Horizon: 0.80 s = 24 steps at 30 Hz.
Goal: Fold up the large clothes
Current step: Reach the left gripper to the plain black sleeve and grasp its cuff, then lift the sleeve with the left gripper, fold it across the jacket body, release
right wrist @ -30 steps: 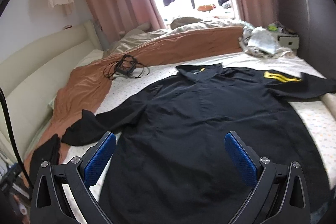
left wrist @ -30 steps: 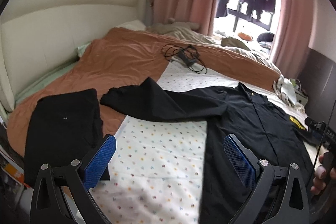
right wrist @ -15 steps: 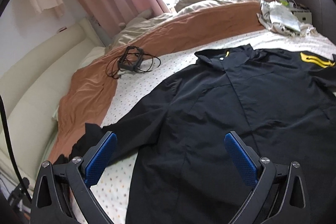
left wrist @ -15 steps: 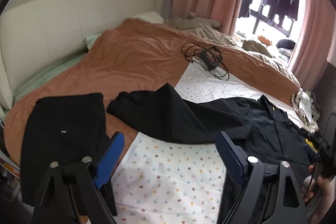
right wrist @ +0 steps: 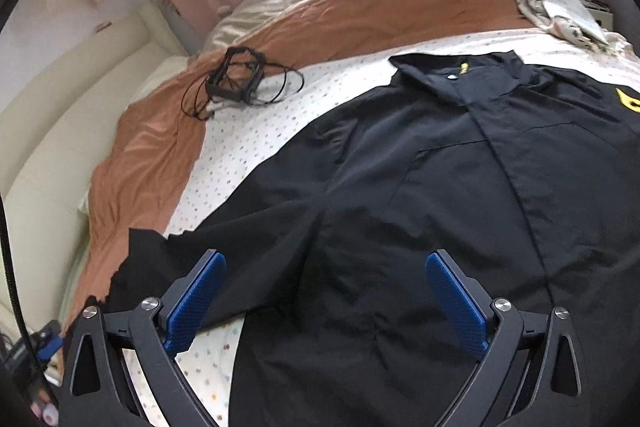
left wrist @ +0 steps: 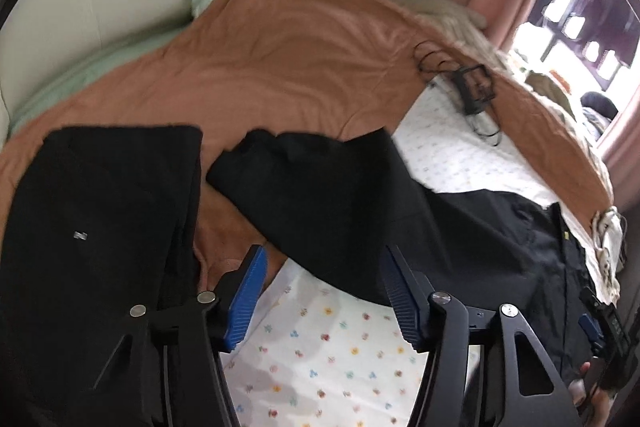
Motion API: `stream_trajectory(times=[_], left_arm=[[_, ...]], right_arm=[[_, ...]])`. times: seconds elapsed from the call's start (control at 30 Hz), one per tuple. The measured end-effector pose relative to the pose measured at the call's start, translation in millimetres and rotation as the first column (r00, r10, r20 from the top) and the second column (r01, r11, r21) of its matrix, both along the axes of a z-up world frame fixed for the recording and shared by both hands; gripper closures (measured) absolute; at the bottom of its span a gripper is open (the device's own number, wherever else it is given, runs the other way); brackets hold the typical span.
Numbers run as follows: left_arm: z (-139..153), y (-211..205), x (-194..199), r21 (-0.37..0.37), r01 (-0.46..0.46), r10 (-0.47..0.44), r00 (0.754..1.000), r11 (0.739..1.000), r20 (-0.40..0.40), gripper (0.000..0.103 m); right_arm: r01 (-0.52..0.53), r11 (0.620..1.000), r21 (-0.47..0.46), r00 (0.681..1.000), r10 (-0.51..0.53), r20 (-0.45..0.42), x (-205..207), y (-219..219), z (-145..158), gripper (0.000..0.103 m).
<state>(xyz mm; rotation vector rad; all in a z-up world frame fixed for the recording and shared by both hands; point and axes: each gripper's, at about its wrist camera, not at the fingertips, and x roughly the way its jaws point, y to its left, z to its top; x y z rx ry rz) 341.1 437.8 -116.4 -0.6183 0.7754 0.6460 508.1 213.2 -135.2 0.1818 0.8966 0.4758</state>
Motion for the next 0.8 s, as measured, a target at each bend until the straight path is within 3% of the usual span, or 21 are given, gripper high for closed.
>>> stream_trajectory(times=[0.33, 0.5, 0.53, 0.57, 0.6, 0.67, 0.7, 0.77, 0.8], left_arm=[[-65.4, 44.4, 42.4, -0.083, -0.098, 0.086, 0.987, 0.992, -0.137, 0.044], [-91.9, 55.8, 60.0, -0.084, -0.117, 0.097, 0.973, 0.990, -0.210, 0.045], [-91.5, 56.6, 59.8, -0.067, -0.121, 0.105, 0.974, 0.990, -0.201, 0.051], [-88.7, 56.4, 59.7, -0.030, -0.127, 0.119, 0.974, 0.991, -0.194, 0.085], [-85.8, 56.7, 60.6, -0.003, -0.130, 0.127, 0.970, 0.992, -0.205, 0.100], [-80.5, 56.9, 60.7, -0.002, -0.114, 0.112, 0.977, 0.993, -0.182, 0.101], [-74.6, 56.0, 61.6, 0.010, -0.104, 0.104, 0.980, 0.994, -0.171, 0.101], [-51.9, 50.2, 59.4, 0.059, -0.081, 0.088, 0.987, 0.995, -0.131, 0.102], [-36.3, 47.4, 57.4, 0.074, -0.072, 0.080, 0.991, 0.995, -0.104, 0.102]], right_arm=[[-0.062, 0.995, -0.079, 0.998, 0.061, -0.020, 40.1, 30.8, -19.0, 0.002], [-0.074, 0.993, -0.092, 0.997, 0.071, -0.035, 55.7, 35.6, -31.1, 0.002], [-0.073, 0.993, -0.095, 0.997, 0.070, -0.036, 57.1, 34.9, -33.5, 0.002], [-0.068, 0.993, -0.101, 0.997, 0.064, -0.045, 59.5, 34.6, -38.9, 0.002], [-0.064, 0.992, -0.106, 0.997, 0.058, -0.055, 60.8, 34.4, -43.9, 0.003], [-0.065, 0.992, -0.111, 0.995, 0.057, -0.076, 63.3, 35.7, -54.4, 0.009], [-0.065, 0.991, -0.115, 0.994, 0.055, -0.092, 65.1, 37.0, -62.1, 0.018], [-0.058, 0.993, -0.102, 0.990, 0.044, -0.136, 68.6, 37.0, -77.9, 0.027], [-0.061, 0.992, -0.112, 0.988, 0.044, -0.145, 68.5, 38.3, -85.9, 0.027]])
